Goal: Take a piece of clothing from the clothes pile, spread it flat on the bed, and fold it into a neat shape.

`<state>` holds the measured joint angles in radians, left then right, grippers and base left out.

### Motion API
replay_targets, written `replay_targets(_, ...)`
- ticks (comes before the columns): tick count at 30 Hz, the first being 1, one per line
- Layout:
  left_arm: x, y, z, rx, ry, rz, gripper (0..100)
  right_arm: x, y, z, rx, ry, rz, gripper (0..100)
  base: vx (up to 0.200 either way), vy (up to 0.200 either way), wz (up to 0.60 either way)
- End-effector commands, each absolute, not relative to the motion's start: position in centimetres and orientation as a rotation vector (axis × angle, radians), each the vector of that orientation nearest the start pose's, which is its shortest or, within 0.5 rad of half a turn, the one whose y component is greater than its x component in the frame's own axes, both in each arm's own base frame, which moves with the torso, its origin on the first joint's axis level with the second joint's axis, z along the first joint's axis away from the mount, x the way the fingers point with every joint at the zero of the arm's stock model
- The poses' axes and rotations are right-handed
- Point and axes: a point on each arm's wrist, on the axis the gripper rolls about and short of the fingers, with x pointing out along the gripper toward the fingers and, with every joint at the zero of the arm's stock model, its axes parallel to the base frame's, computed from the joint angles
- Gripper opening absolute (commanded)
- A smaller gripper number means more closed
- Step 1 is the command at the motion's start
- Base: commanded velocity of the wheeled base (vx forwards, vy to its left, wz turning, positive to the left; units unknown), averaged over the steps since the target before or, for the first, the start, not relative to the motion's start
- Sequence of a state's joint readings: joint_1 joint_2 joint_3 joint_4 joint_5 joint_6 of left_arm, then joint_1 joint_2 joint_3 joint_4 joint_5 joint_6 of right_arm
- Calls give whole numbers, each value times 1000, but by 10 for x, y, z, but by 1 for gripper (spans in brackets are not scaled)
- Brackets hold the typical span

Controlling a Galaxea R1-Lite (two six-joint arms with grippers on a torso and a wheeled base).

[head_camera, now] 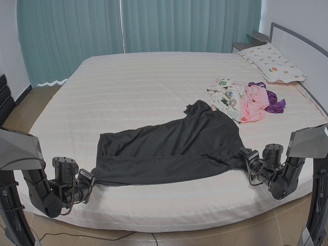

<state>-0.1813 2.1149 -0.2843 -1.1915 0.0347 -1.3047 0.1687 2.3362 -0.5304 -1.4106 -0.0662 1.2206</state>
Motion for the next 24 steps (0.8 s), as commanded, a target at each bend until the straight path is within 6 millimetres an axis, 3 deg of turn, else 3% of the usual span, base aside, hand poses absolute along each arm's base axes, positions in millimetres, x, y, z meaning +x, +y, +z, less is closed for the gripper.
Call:
replay_targets(1,261,-47,6,-1187,632,294,0,332,55,-14,1156,406,-155,0,0,0,0)
replay_targets(10,261,-47,5,-1183,636,299,0,322,54,-7,1152,407,-170,0,0,0,0)
replay_targets(24,246,-35,9,-1154,637,327,0,272,45,13,1162,469,-208,0,0,0,0)
